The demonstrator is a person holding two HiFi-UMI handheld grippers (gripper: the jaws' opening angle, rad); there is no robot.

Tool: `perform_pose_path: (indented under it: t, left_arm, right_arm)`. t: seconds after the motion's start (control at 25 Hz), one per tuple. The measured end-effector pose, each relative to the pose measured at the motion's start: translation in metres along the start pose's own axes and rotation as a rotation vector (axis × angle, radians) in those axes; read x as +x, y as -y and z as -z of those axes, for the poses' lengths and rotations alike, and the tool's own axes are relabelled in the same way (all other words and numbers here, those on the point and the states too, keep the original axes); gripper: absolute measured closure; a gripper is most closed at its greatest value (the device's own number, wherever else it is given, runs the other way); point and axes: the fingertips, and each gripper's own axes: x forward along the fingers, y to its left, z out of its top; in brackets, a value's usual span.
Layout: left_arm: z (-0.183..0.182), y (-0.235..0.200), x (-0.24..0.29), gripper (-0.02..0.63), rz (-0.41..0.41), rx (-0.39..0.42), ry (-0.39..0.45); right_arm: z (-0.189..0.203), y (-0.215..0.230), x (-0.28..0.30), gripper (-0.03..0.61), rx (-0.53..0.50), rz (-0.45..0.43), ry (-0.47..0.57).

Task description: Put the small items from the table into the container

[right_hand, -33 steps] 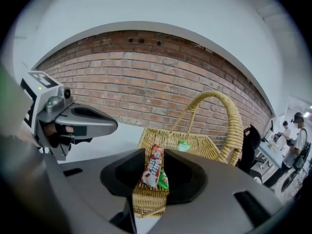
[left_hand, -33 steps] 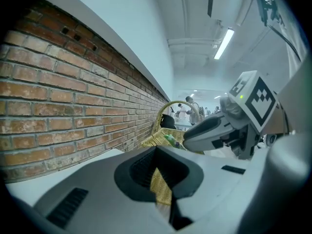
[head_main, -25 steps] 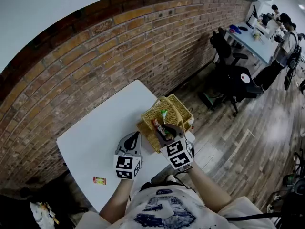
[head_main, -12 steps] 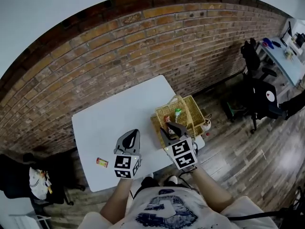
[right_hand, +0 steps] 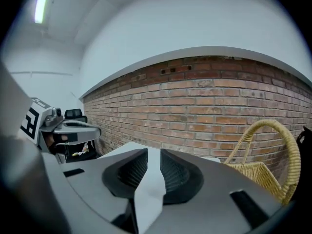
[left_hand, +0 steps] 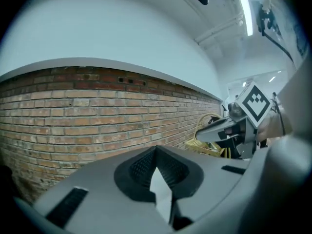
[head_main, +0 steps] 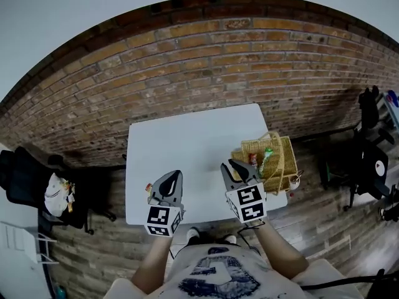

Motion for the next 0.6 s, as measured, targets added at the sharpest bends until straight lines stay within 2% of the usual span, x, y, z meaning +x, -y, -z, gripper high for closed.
perform_pose_path:
  t: [0.36, 0.6]
  left_arm:
    - [-0.001, -0.074, -0.043, 0.565, -0.064, -0.051, 0.015]
    - [0.001, -0.125, -0.070, 0.566, -0.075, -0.054, 0.047]
  right_arm:
    - [-0.030, -0.068, 0.039, 0.491, -0.038, -0.057, 0.016]
    - [-0.044, -0.111, 0.062, 0.495, -0.058, -0.027, 0.038]
